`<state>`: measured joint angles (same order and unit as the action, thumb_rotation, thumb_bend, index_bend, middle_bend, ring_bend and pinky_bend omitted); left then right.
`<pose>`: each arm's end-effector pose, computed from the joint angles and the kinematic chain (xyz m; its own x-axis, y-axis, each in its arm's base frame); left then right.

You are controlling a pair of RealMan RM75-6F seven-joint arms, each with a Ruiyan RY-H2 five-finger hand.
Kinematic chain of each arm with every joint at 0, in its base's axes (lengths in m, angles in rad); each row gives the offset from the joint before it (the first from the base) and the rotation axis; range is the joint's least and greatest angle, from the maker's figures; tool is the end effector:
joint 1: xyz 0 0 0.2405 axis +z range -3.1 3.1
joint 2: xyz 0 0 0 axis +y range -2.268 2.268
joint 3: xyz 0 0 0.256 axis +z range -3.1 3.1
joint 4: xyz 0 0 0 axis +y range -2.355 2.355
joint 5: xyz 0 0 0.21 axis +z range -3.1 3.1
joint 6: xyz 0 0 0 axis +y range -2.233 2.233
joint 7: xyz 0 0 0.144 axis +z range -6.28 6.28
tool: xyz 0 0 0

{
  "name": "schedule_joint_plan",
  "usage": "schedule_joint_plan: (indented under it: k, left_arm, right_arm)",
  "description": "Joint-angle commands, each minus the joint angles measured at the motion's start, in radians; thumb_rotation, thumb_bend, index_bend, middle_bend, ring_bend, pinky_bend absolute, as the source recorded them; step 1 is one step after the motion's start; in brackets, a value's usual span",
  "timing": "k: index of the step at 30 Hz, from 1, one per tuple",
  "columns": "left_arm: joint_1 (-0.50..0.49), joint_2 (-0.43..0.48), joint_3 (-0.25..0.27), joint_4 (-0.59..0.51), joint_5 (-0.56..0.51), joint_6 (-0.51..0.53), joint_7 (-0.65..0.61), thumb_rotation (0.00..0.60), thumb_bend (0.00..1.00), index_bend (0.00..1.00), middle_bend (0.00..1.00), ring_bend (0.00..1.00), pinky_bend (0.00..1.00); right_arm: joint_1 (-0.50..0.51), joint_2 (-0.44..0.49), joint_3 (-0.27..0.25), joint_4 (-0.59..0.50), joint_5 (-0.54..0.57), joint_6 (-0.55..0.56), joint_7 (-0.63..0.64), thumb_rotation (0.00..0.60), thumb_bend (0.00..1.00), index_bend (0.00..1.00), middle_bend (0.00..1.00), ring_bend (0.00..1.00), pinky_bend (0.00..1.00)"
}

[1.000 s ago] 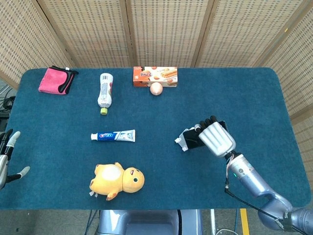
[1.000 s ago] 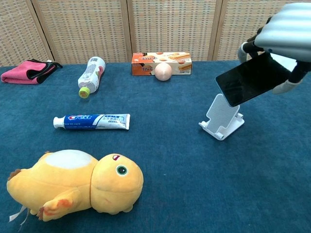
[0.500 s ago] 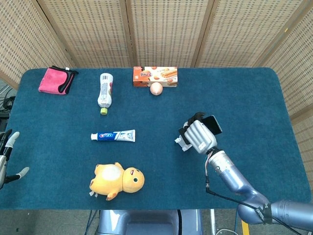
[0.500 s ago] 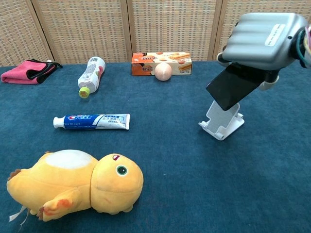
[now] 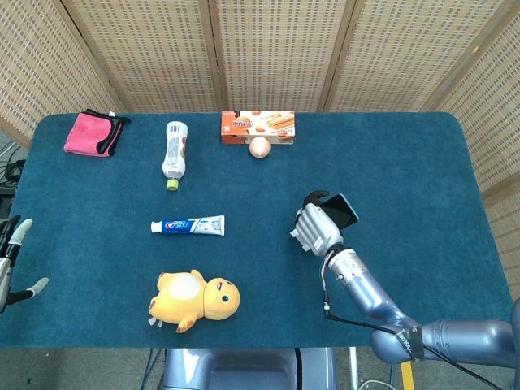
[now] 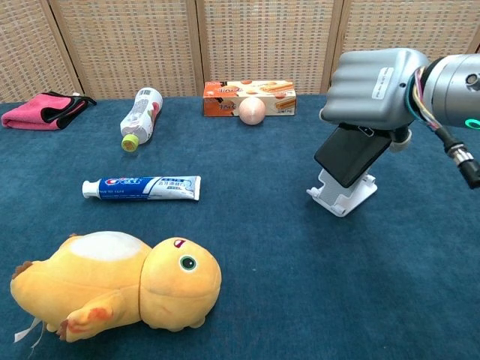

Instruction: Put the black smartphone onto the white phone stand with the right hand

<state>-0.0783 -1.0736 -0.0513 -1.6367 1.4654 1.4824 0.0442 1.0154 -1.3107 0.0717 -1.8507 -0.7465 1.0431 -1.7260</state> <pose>-0.3151 0.1791 0.1733 0.4510 0.0059 0.8925 0.8920 0.0303 -0.4509 -0.0850 -0.3372 0.0287 0.9571 0.2804 -0.0727 0.1950 -0.4379 0.8776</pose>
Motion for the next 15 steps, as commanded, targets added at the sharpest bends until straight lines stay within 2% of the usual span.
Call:
schedule_joint_plan:
  k: [1, 7, 15]
  left_arm:
    - [0.0, 0.0, -0.001, -0.001, -0.002, 0.0, 0.001, 0.6, 0.0, 0.0, 0.0, 0.0, 0.0]
    - [-0.002, -0.003, -0.003, -0.001, -0.01, -0.005, 0.008, 0.6, 0.0, 0.0, 0.0, 0.0, 0.0]
    - [-0.006, -0.005, -0.005, -0.003, -0.017, -0.012, 0.016, 0.6, 0.0, 0.0, 0.0, 0.0, 0.0]
  right_arm:
    - [0.015, -0.001, -0.01, 0.009, 0.012, -0.01, 0.009, 0.6, 0.31, 0.41, 0.44, 0.31, 0.37]
    - [0.047, -0.001, -0.035, 0.032, 0.028, -0.026, 0.041, 0.6, 0.31, 0.41, 0.42, 0.3, 0.37]
    - [0.075, -0.034, -0.075, 0.049, 0.06, 0.015, 0.018, 0.6, 0.31, 0.41, 0.4, 0.27, 0.35]
